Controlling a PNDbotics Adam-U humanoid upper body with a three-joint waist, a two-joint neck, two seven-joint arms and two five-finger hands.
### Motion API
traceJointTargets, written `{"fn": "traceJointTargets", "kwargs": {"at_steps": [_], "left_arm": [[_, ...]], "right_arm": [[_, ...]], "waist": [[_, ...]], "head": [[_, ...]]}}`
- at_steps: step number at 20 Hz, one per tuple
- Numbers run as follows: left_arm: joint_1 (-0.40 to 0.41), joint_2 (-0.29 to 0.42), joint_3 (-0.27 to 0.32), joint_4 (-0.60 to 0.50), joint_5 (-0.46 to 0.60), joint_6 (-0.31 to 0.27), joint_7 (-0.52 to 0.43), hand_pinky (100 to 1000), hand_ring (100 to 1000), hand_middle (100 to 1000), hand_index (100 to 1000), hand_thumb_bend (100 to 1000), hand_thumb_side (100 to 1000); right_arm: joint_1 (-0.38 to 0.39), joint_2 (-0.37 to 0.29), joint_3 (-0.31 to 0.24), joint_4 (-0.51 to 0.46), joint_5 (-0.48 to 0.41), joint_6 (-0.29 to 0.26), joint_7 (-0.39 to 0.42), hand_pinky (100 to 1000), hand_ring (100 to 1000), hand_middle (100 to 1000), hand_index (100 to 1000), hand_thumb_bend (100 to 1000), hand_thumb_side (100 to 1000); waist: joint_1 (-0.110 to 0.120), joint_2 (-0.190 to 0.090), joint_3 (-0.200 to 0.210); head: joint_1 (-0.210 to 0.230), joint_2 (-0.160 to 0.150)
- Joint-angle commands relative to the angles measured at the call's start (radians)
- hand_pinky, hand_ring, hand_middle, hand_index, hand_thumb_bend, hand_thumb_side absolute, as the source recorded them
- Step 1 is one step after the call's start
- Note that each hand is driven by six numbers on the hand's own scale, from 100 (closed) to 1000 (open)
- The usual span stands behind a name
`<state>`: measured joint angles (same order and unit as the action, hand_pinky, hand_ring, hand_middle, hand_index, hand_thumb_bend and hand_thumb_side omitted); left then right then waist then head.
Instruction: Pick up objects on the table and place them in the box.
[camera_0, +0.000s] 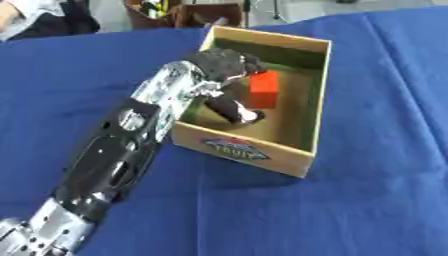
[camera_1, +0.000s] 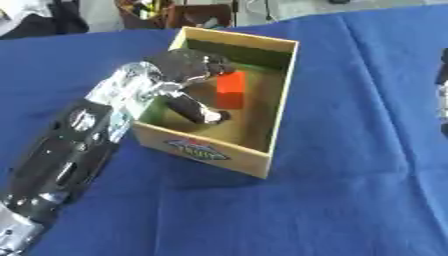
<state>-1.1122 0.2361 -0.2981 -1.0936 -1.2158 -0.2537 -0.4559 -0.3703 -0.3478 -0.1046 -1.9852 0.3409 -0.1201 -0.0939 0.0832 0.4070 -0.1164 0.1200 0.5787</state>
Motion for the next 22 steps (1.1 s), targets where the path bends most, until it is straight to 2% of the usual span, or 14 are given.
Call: {"fn": "traceJointTargets", "kwargs": {"at_steps": [1,5,9,11,16,22], "left_arm": [[-0.010,0.012,0.016,-0.021,0.001,0.019,0.020,842,943,983,1000,593,902],[-0.007,0.028,0.019,-0.080,0.011,0.036,0.068,829,931,968,1000,574,907],[0.008,0.058,0.041,-0.203,0.061,0.069,0.143,750,868,882,979,501,935],[0.022,0.082,0.065,-0.295,0.121,0.115,0.207,690,822,831,950,456,942],[0.075,0.146,0.138,-0.539,0.352,0.286,0.410,569,714,716,887,288,914],[0.194,0.196,0.219,-0.771,0.700,0.407,0.574,444,592,596,815,194,884]], "right_arm": [[-0.007,-0.010,-0.006,-0.015,-0.001,0.002,0.001,738,670,604,796,100,581],[-0.003,-0.011,-0.006,-0.015,0.000,0.003,0.002,738,670,604,796,100,581],[0.001,-0.010,-0.008,-0.015,0.002,0.004,0.001,738,670,604,796,100,580],[0.002,-0.012,-0.010,-0.015,0.002,0.004,-0.002,738,670,604,796,100,580],[0.000,-0.013,-0.014,-0.015,0.001,0.003,-0.007,737,670,605,795,100,580],[0.002,-0.012,-0.024,-0.015,0.002,0.004,-0.017,737,669,605,795,100,580]], "waist": [[-0.009,-0.023,0.002],[-0.010,-0.025,0.006],[-0.011,-0.026,0.015],[-0.012,-0.027,0.021],[-0.017,-0.027,0.033],[-0.027,-0.026,0.050]], "head": [[-0.001,-0.008],[-0.004,-0.005],[-0.010,0.000],[-0.017,0.005],[-0.024,0.017],[-0.025,0.030]]}}
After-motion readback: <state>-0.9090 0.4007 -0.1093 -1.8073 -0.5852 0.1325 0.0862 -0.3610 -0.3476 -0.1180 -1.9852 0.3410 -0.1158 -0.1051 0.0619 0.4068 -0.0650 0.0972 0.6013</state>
